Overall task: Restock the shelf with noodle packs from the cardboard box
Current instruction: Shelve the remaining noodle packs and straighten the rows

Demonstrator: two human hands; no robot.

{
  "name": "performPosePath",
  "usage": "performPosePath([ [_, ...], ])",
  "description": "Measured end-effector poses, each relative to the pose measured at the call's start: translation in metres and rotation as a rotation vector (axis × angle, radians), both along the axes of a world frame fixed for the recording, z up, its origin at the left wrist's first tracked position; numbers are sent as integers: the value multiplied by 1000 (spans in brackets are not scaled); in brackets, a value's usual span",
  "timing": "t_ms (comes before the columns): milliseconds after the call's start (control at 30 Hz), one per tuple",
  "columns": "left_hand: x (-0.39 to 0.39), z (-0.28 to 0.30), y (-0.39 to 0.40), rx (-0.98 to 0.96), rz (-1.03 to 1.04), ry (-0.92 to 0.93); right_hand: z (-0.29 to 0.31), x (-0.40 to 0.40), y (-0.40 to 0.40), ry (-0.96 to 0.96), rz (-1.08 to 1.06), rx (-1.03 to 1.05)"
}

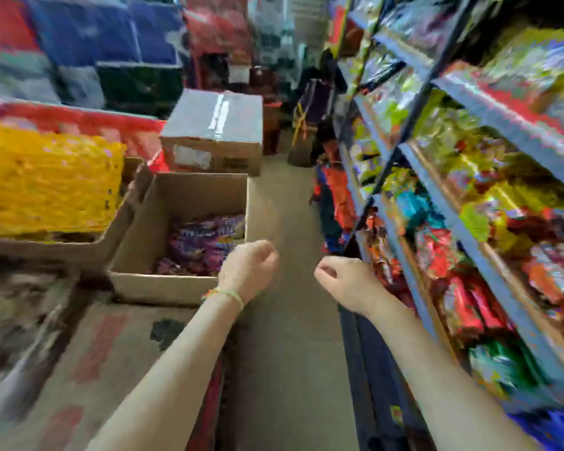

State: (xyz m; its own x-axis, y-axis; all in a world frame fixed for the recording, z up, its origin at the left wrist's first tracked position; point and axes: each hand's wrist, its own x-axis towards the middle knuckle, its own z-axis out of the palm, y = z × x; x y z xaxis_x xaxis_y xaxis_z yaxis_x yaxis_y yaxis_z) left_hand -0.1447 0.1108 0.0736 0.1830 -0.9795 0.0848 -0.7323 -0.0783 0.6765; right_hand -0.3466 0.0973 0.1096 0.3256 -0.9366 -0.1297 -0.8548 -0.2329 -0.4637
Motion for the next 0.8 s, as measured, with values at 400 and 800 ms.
performPosePath([
  [400, 215, -139, -39, 265, 279, -289, -141, 253, -122, 67, 265, 248],
  [800, 220, -185, -52, -268, 389, -428, -269, 366, -198, 557, 429, 213],
])
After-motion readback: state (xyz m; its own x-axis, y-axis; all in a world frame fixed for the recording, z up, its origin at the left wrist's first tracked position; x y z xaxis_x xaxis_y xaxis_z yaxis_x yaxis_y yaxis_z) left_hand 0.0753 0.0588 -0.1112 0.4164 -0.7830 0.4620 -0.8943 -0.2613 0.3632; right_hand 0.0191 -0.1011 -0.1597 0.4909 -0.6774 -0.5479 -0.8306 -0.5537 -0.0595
